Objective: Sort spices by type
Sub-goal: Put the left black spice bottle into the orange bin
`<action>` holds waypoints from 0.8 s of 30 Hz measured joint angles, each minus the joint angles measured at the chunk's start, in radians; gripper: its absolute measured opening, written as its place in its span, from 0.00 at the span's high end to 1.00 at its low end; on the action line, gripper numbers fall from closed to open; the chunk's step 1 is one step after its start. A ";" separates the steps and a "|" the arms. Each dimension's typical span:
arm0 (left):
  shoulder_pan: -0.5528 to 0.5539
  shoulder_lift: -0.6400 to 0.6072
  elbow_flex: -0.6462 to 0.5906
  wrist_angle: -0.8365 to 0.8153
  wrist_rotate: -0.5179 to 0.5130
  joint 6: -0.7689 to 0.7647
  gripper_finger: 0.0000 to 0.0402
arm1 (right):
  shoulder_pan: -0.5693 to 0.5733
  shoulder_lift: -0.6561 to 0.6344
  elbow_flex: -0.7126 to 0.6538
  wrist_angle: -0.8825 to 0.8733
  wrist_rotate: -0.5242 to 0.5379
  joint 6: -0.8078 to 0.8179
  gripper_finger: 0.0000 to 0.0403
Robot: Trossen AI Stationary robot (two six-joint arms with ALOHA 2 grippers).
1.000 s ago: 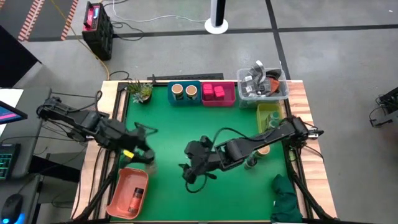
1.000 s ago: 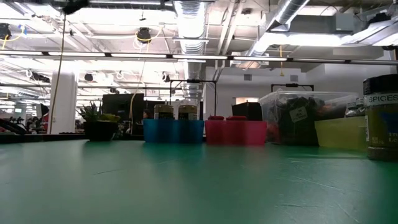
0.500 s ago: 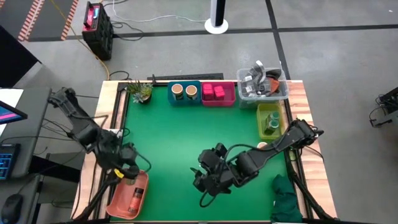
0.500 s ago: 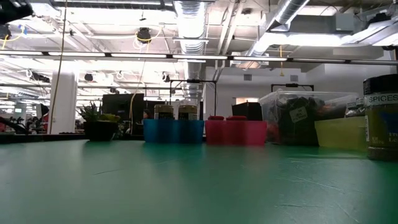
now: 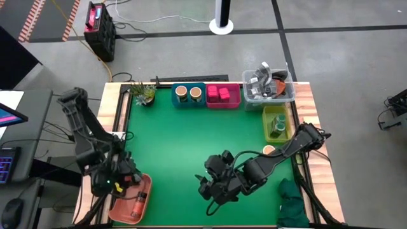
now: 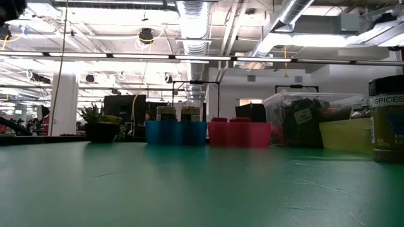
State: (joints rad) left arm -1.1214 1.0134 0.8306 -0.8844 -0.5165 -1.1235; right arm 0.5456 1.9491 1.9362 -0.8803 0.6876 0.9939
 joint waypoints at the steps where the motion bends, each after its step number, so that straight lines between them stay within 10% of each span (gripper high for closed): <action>1: -0.015 0.001 -0.024 0.021 0.000 -0.031 0.48 | 0.002 0.000 0.000 0.001 0.000 0.002 0.20; 24: -0.092 0.001 -0.196 0.132 -0.070 -0.203 0.34 | 0.012 0.001 0.000 0.021 -0.005 0.001 0.20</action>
State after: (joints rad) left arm -1.2133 1.0142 0.6346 -0.7525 -0.5866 -1.3262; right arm 0.5579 1.9503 1.9362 -0.8597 0.6830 0.9953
